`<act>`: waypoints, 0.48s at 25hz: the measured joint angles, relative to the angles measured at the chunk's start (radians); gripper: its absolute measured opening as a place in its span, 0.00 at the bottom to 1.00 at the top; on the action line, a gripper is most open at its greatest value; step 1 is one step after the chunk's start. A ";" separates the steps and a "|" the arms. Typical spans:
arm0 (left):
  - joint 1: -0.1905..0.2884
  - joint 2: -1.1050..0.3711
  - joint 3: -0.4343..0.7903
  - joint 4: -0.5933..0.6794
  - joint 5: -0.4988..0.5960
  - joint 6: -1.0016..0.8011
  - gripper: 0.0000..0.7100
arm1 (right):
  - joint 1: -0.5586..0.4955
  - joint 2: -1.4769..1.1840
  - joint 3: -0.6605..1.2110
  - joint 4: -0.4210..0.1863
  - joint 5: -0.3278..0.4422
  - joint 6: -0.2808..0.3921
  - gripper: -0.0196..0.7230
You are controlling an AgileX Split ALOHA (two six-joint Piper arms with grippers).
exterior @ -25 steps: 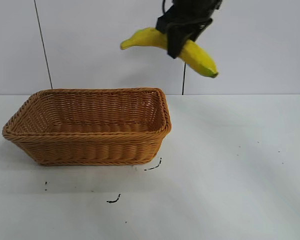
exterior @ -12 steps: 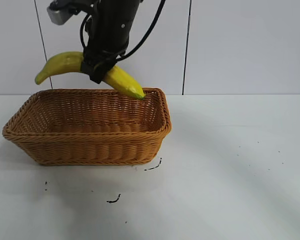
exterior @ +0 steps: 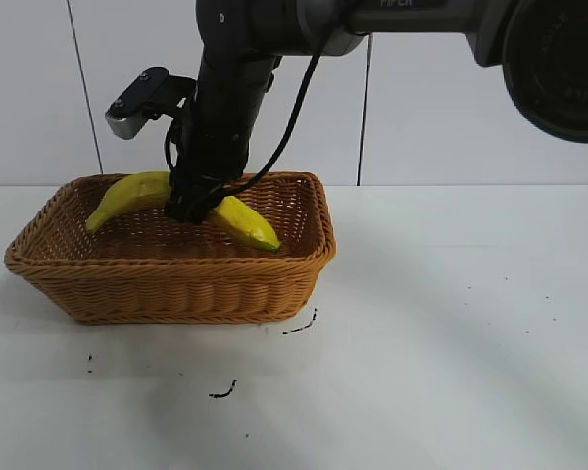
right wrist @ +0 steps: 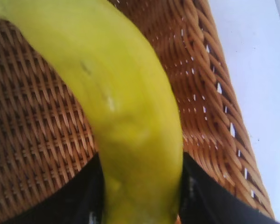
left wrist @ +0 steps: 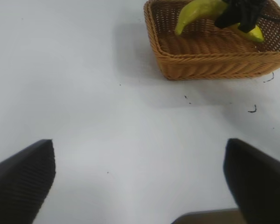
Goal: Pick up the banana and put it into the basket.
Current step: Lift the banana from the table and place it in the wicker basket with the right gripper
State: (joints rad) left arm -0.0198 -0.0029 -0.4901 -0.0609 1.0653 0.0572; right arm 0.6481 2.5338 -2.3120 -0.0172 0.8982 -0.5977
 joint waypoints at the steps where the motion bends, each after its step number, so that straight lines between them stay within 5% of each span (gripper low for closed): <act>1: 0.000 0.000 0.000 0.000 0.000 0.000 0.98 | 0.000 0.000 0.000 0.000 -0.003 0.001 0.67; 5: 0.000 0.000 0.000 0.000 0.000 0.000 0.98 | 0.000 0.000 -0.013 0.000 -0.002 0.035 0.92; 12: 0.000 0.000 0.000 0.000 0.000 0.000 0.98 | -0.013 -0.047 -0.109 -0.026 0.083 0.349 0.95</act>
State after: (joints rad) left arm -0.0198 -0.0029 -0.4901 -0.0609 1.0653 0.0572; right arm 0.6355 2.4867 -2.4215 -0.0435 0.9810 -0.2484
